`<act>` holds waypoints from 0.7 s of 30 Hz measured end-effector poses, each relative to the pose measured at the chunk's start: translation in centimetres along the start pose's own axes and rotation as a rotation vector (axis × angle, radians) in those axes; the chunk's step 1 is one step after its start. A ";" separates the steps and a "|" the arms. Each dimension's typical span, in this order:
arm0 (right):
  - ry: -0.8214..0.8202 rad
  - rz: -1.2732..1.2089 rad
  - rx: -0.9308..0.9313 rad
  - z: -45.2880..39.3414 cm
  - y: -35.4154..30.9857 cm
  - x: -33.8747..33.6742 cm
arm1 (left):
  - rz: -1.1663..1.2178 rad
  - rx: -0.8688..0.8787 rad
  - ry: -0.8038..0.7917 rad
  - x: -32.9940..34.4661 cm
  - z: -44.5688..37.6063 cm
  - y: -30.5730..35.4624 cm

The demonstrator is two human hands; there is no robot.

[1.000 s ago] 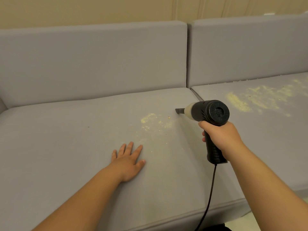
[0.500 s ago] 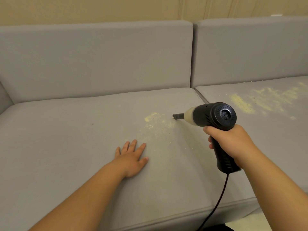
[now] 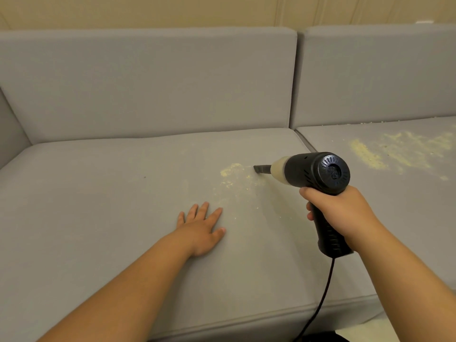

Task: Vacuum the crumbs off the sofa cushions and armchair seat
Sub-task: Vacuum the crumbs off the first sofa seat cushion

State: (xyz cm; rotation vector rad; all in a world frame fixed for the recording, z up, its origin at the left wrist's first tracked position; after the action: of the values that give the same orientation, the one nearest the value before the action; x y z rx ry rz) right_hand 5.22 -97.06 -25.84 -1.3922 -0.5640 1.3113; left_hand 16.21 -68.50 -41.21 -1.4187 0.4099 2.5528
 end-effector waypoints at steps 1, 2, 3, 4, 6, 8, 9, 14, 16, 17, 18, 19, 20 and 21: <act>-0.007 -0.010 0.003 0.0 0.1 0.1 | -0.001 0.000 0.000 0.0 0.0 0.0; -0.014 -0.011 0.005 0.0 0.1 0.2 | -0.002 -0.001 -0.002 0.0 0.0 0.0; -0.018 -0.004 0.006 0.0 0.2 0.3 | -0.002 -0.003 -0.005 0.0 0.0 0.0; -0.019 0.003 0.006 0.0 0.2 0.4 | -0.004 -0.005 -0.008 0.0 0.0 0.0; -0.012 -0.005 0.006 -0.1 0.2 0.4 | -0.007 -0.006 -0.013 0.0 0.0 0.1; -0.002 -0.033 0.005 -0.3 0.2 0.7 | -0.007 -0.005 -0.014 -0.1 0.1 0.2; 0.003 -0.044 0.006 -0.4 0.1 1.0 | -0.009 -0.005 -0.013 -0.1 0.1 0.2; -0.003 -0.056 0.005 -1.2 -0.4 3.3 | 0.008 0.008 0.000 -0.4 0.2 -0.1; -0.033 -0.053 0.001 -1.3 -0.6 4.1 | 0.010 0.012 0.003 -0.4 0.2 -0.2; -0.050 -0.048 -0.001 -1.3 -0.7 4.4 | 0.010 0.012 0.001 -0.3 0.2 -0.2; -0.062 -0.039 -0.004 -1.3 -0.8 4.5 | 0.010 0.011 -0.002 -0.2 0.2 -0.2; -0.065 -0.028 -0.009 -1.1 -0.9 4.5 | 0.008 0.009 -0.005 -0.2 0.2 -0.1; -0.061 -0.018 -0.017 -1.0 -1.1 4.4 | 0.008 0.008 -0.006 -0.1 0.2 0.0; -0.050 -0.012 -0.022 -1.0 -1.1 4.3 | 0.009 0.007 -0.007 -0.1 0.2 0.0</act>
State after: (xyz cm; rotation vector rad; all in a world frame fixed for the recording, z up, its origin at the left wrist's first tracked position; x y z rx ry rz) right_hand 7.65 -93.30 -26.74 -1.3754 -0.6217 1.3367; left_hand 16.10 -68.45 -41.03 -1.4085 0.4247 2.5606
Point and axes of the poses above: each hand's wrist, its own z-axis away from the middle knuckle, its own x-axis out of the palm, y = z × x, the point moved 8 cm from there along -z, towards the middle knuckle, and after that the axes turned 5 degrees about -y, right-handed, at the moved point
